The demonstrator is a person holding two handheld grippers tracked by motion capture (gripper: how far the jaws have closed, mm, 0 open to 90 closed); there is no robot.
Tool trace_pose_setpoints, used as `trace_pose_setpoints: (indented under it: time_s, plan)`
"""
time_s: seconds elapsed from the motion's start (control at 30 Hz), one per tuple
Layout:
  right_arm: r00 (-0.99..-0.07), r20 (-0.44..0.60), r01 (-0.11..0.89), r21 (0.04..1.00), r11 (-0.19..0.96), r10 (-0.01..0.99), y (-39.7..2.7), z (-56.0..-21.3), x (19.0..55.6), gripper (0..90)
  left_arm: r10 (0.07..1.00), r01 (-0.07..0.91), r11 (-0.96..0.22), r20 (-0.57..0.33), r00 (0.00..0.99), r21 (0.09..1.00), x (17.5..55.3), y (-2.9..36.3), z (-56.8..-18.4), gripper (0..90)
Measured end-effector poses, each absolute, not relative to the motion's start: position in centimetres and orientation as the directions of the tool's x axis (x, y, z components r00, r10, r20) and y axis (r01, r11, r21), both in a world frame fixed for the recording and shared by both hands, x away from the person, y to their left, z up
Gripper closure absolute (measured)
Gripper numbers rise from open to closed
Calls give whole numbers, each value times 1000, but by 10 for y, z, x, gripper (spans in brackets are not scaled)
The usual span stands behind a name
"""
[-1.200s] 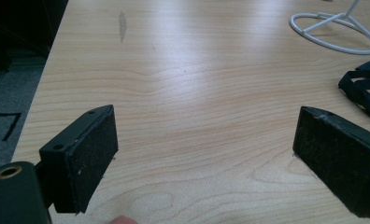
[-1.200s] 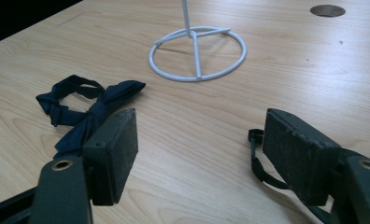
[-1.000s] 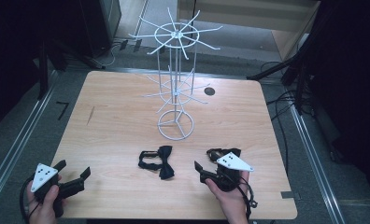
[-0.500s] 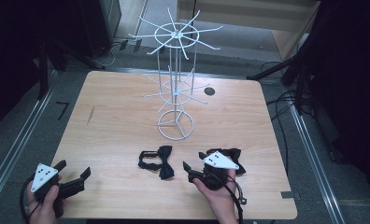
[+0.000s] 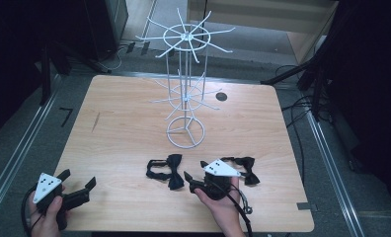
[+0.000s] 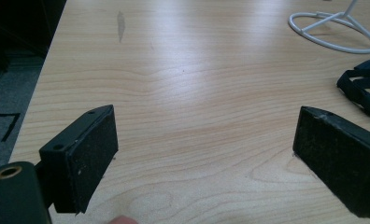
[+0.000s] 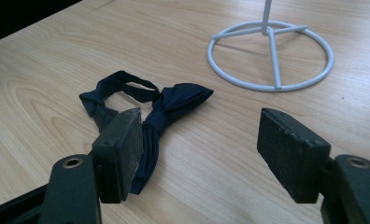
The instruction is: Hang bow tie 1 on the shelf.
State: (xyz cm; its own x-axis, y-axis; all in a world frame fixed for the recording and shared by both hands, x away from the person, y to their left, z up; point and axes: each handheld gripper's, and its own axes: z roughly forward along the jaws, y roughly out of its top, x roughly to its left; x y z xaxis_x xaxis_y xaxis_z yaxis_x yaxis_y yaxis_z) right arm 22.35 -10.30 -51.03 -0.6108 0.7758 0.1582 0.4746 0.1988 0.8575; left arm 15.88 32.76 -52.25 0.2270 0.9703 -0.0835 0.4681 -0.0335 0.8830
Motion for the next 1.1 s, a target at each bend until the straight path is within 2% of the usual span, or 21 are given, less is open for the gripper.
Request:
trace_pose_setpoints:
  time_s: [0.37, 0.87, 1.1]
  plan:
    - [-624, 166, 489, 845, 216, 764, -85, -514, 229, 334, 970, 468, -34, -84, 229, 883, 159, 328, -522, 71]
    - [-588, 209, 540, 821, 186, 782, -56, -522, 247, 377, 970, 468, -35, -84, 230, 883, 159, 328, -522, 71]
    - [-577, 211, 576, 790, 209, 789, -46, -536, 252, 429, 970, 465, -36, -81, 230, 885, 159, 327, -523, 71]
